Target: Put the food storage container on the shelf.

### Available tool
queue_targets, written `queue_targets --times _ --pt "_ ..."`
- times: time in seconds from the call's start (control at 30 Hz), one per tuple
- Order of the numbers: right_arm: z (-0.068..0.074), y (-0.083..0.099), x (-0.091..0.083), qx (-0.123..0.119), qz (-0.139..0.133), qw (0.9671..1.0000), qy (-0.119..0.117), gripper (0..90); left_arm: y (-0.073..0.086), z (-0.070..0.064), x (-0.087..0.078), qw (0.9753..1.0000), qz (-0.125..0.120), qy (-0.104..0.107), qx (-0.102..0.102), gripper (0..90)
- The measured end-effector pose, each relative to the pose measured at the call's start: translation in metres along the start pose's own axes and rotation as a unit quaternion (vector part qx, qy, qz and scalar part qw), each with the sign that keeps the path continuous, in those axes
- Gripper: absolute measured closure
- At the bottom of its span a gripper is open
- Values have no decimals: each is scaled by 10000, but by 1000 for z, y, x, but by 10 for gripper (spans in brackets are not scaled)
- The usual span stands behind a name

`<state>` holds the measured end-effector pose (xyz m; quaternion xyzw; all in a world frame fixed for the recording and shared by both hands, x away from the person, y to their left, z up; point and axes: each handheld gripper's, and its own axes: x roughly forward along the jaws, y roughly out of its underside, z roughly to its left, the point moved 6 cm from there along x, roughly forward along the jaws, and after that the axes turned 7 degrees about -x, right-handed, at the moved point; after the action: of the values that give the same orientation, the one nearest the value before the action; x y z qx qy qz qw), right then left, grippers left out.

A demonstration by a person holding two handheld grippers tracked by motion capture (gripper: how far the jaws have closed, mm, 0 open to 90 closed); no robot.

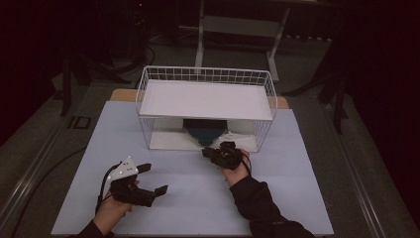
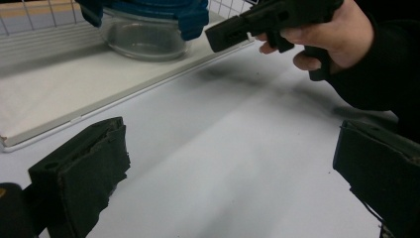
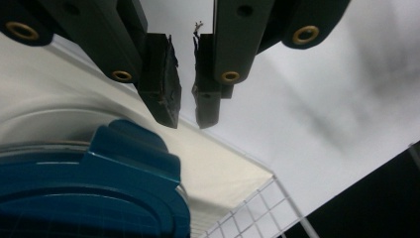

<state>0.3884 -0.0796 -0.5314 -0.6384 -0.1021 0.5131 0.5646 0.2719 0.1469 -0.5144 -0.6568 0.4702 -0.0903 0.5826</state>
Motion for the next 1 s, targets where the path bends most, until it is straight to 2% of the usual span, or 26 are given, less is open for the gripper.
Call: queue_targets --times 0.1,0.17,0.3,0.33,0.4,0.47,0.53,0.57,0.77,0.83,1.0 --pt "3 3 -10 -116 24 9999 -30 752 -4 -2 -2 9999 -53 70 -65 8" --pt "6 5 -19 -145 -10 9999 -84 679 -7 -4 -2 10000 -22 73 0 8" --pt "13 5 -35 -98 -216 9995 -227 390 -16 -10 -6 9998 -82 125 92 8" --pt "13 5 -39 -62 -291 9993 -226 353 -19 -11 -7 9998 -93 146 100 8" --pt "15 6 -46 -1 -405 9987 -317 219 -22 -14 -8 9997 -120 154 155 8" --pt "16 7 -52 1 -464 9980 -420 195 -25 -16 -9 9996 -123 171 182 8" --pt "15 8 -60 35 -560 9977 -385 147 -26 -18 -10 9996 -133 187 179 8" --pt "15 8 -62 46 -554 9977 -394 151 -26 -18 -10 9996 -117 198 172 8" --pt "11 15 -81 35 -657 9976 -204 155 -25 -16 -14 9995 -142 234 170 8" --pt "9 24 -89 -18 -605 9981 -87 155 -21 -16 -16 9995 -111 225 165 8" --pt "8 39 -100 8 -560 9984 -38 155 -10 -16 -16 9996 -80 217 171 8"
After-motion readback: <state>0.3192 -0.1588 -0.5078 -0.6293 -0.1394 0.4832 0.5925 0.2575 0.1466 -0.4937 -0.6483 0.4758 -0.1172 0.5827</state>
